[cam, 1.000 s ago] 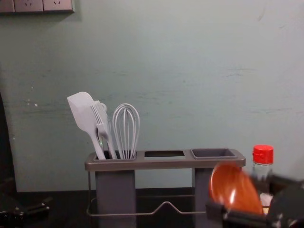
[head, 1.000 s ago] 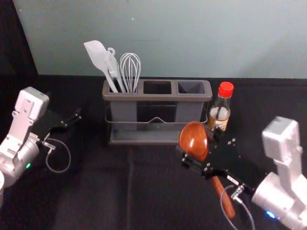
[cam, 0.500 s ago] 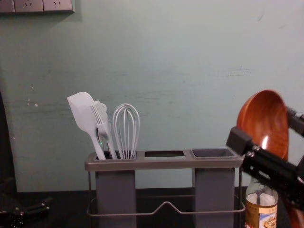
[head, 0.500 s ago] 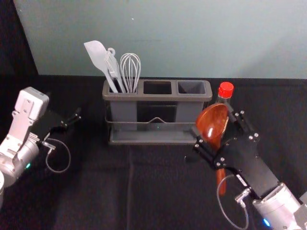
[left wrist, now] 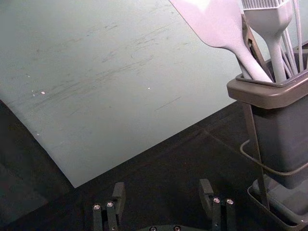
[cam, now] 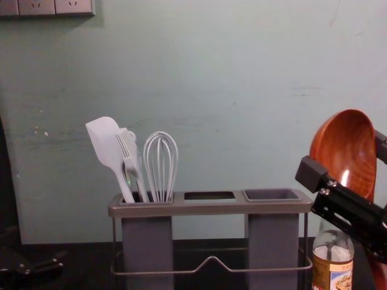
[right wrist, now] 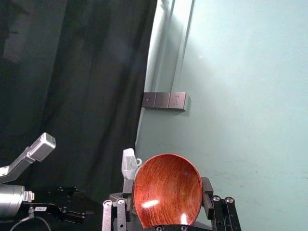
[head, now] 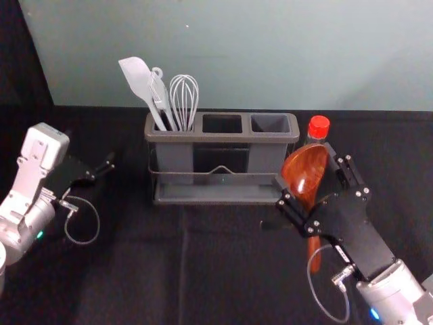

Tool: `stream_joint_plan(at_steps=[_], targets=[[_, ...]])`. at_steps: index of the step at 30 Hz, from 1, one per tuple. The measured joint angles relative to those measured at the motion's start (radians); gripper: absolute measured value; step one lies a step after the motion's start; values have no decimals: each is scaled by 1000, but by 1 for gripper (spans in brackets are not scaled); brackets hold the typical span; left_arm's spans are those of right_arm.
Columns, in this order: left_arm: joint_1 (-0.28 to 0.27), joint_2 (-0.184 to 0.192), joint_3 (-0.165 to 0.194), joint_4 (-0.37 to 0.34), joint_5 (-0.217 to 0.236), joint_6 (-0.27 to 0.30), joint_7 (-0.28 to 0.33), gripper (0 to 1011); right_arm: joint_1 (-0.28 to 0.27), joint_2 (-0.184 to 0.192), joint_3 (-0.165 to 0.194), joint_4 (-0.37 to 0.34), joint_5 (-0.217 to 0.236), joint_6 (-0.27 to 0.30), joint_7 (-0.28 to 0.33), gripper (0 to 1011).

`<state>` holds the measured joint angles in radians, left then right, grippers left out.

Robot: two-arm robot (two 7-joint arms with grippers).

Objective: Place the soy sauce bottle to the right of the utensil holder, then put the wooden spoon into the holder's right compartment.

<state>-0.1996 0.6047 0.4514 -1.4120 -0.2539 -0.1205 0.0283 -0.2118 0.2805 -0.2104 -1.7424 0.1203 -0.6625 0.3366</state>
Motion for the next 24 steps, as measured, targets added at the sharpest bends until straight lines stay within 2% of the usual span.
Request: stream_joint_plan(at_steps=[10,13,15,18,19,24], targets=[[0,0,0,0,0,0,0,1005,-4,2,0,1,9,-4,9,837],[0,0,0,0,0,0,0,1005,-4,8,-2,10,44,-15,31,837],[0,0,0,0,0,0,0,1005,-1,11,-5,15,83,-16,52,837],[0,0,0,0,0,0,0,1005,24,15,-9,19,126,18,81,837],[0,0,0,0,0,0,0,1005,24,15,-9,19,126,18,81,837],[0,0,0,0,0,0,0,1005,92,17,-16,37,166,79,123,837]])
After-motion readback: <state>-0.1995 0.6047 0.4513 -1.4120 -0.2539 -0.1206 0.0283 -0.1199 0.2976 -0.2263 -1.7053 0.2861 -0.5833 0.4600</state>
